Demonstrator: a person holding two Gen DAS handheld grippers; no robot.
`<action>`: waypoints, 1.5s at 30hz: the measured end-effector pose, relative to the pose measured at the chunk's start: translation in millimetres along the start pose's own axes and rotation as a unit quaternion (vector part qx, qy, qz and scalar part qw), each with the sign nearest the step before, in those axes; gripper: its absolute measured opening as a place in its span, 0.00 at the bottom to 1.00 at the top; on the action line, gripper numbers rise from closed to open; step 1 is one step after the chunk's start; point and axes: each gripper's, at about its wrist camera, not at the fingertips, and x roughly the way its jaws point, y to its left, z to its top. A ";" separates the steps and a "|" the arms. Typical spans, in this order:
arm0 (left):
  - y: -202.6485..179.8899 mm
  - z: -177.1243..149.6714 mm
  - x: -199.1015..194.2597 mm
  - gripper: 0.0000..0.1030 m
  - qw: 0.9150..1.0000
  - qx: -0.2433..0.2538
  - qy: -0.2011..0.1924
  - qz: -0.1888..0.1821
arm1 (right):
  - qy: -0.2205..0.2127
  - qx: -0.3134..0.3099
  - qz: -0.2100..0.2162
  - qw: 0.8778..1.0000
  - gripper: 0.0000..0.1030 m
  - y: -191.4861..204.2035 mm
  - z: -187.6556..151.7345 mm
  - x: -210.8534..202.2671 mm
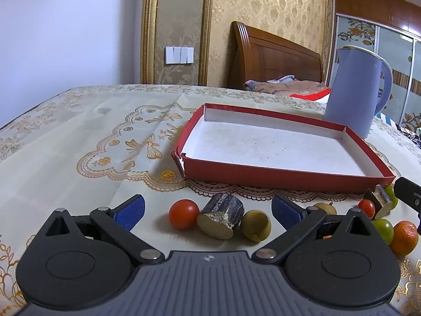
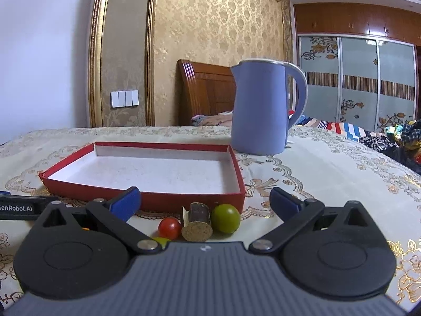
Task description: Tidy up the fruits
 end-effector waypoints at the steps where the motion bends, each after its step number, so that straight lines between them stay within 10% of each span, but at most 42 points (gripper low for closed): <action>1: -0.3 -0.2 -0.2 1.00 1.000 0.001 -0.001 0.001 | -0.003 -0.002 0.002 1.000 1.00 0.5 -0.2 -0.8; 45: 9.9 -0.3 1.1 1.00 0.999 -0.030 0.010 0.016 | 0.020 0.029 -0.002 0.999 1.00 -8.2 0.7 6.3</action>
